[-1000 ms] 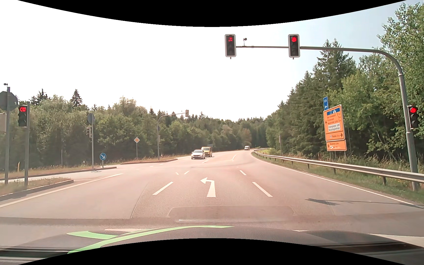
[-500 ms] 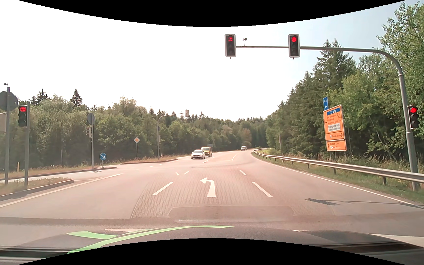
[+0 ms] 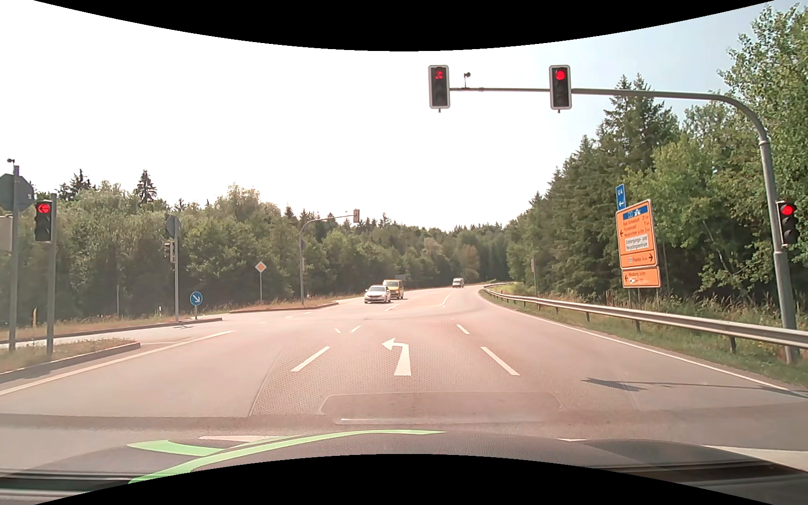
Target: Follow the waypoints while adhering to traffic rules and regulations
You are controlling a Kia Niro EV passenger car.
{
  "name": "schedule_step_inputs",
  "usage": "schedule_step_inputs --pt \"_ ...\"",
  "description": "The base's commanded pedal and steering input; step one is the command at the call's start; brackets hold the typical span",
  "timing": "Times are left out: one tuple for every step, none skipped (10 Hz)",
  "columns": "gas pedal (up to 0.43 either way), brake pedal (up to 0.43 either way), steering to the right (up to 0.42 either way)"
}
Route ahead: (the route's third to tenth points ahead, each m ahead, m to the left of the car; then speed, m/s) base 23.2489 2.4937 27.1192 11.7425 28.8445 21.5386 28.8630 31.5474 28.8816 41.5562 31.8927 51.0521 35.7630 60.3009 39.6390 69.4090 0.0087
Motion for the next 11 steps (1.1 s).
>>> schedule_step_inputs --pt "0.0 0.213 0.005" --pt "0.0 0.213 0.005" --pt "0.0 0.213 0.005" --pt "0.0 0.213 0.005" --pt "0.0 0.213 0.005" --pt "0.0 0.22 0.005" --pt "0.0 0.22 0.005" --pt "0.0 0.22 0.005" --pt "0.0 0.22 0.005" --pt "0.0 0.22 0.005" --pt "0.0 0.22 0.005"
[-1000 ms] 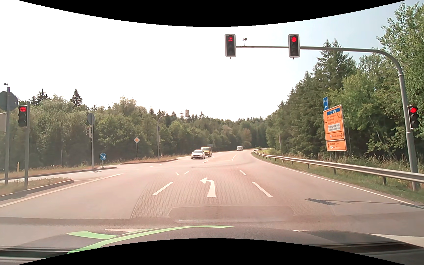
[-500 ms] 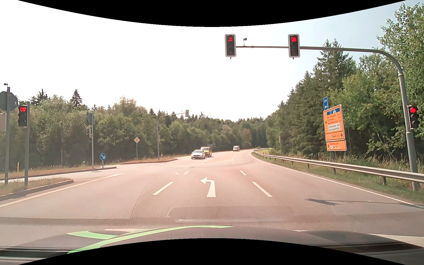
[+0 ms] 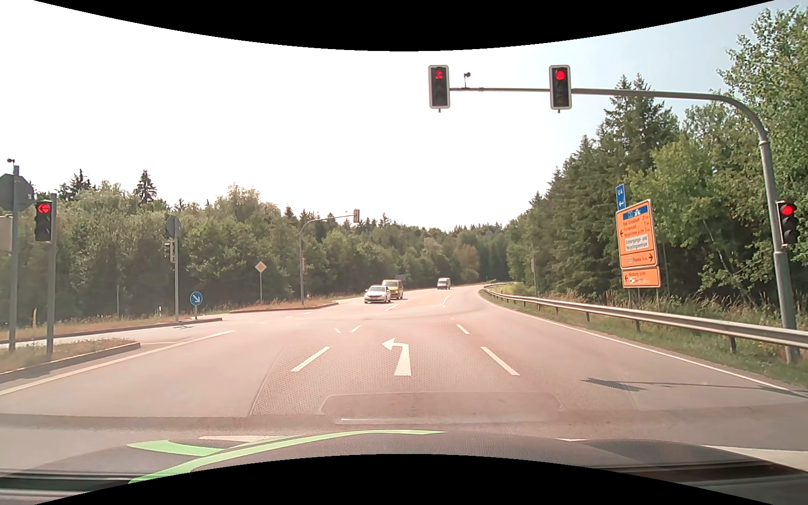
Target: Follow the waypoints while adhering to traffic rules and regulations
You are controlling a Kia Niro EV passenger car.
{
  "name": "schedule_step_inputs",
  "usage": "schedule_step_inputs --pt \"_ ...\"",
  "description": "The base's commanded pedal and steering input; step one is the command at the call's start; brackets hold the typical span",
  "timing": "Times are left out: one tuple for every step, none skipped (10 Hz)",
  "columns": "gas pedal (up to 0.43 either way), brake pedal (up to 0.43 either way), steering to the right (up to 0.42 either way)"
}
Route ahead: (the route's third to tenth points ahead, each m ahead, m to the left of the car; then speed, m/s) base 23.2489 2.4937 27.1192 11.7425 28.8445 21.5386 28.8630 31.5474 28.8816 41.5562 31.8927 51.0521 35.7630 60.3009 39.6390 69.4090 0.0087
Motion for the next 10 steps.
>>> schedule_step_inputs --pt "0.0 0.22 0.005" --pt "0.0 0.22 0.005" --pt "0.0 0.22 0.005" --pt "0.0 0.22 0.005" --pt "0.0 0.22 0.005" --pt "0.0 0.22 0.005" --pt "0.0 0.226 0.005" --pt "0.0 0.226 0.005" --pt "0.0 0.226 0.005" --pt "0.0 0.226 0.005"
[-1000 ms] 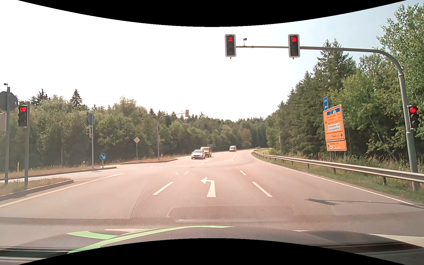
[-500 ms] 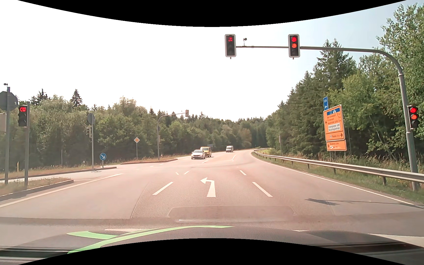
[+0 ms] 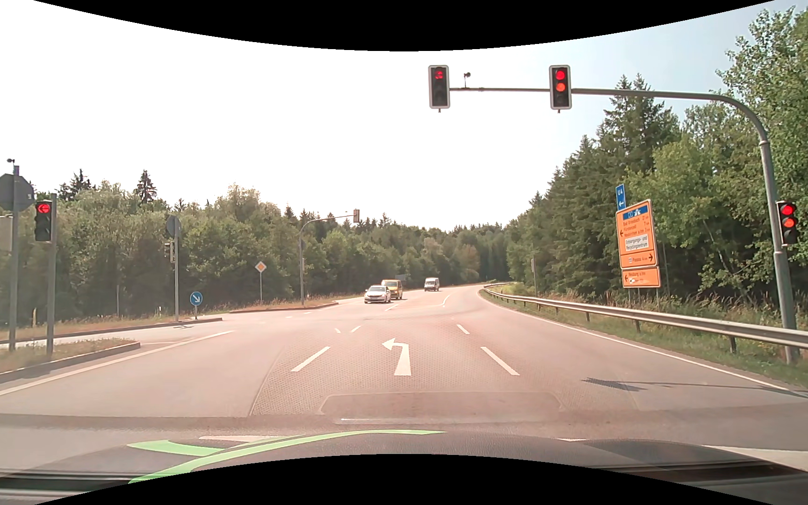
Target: Follow the waypoints while adhering to traffic rules and regulations
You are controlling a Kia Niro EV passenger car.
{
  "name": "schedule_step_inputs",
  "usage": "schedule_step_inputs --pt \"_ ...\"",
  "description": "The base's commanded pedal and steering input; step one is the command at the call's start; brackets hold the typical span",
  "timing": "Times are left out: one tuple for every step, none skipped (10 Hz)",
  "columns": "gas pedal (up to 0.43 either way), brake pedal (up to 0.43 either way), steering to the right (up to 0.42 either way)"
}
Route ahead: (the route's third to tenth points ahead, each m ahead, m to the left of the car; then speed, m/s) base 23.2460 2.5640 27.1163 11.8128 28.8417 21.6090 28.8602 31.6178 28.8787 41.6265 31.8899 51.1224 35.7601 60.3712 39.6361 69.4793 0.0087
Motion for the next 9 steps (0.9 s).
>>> schedule_step_inputs --pt "0.0 0.226 0.005" --pt "0.0 0.226 0.005" --pt "0.0 0.226 0.005" --pt "0.0 0.232 0.005" --pt "0.0 0.232 0.005" --pt "0.0 0.238 0.005" --pt "0.0 0.244 0.005" --pt "0.0 0.244 0.005" --pt "0.0 0.244 0.005"
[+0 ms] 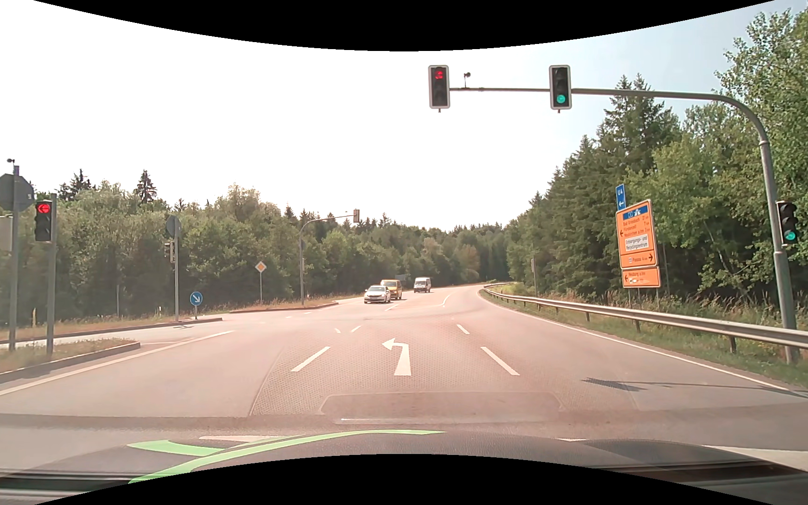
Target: Follow the waypoints while adhering to traffic rules and regulations
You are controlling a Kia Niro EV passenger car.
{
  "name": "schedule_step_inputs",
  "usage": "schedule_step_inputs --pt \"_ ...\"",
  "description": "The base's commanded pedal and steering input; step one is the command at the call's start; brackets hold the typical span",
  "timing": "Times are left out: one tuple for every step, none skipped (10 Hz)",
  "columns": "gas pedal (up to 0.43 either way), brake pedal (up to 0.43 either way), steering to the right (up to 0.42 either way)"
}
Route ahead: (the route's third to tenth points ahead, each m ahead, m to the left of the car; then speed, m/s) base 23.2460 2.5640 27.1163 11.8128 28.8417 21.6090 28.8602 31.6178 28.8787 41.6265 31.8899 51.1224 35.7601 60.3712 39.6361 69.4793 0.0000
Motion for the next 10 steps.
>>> schedule_step_inputs --pt "0.0 0.244 0.005" --pt "0.0 0.25 0.005" --pt "0.0 0.25 0.005" --pt "0.0 0.25 0.005" --pt "0.0 0.25 0.005" --pt "0.0 0.25 0.005" --pt "0.0 0.25 0.005" --pt "0.0 0.25 0.005" --pt "0.0 0.25 0.005" --pt "0.0 0.25 0.005"
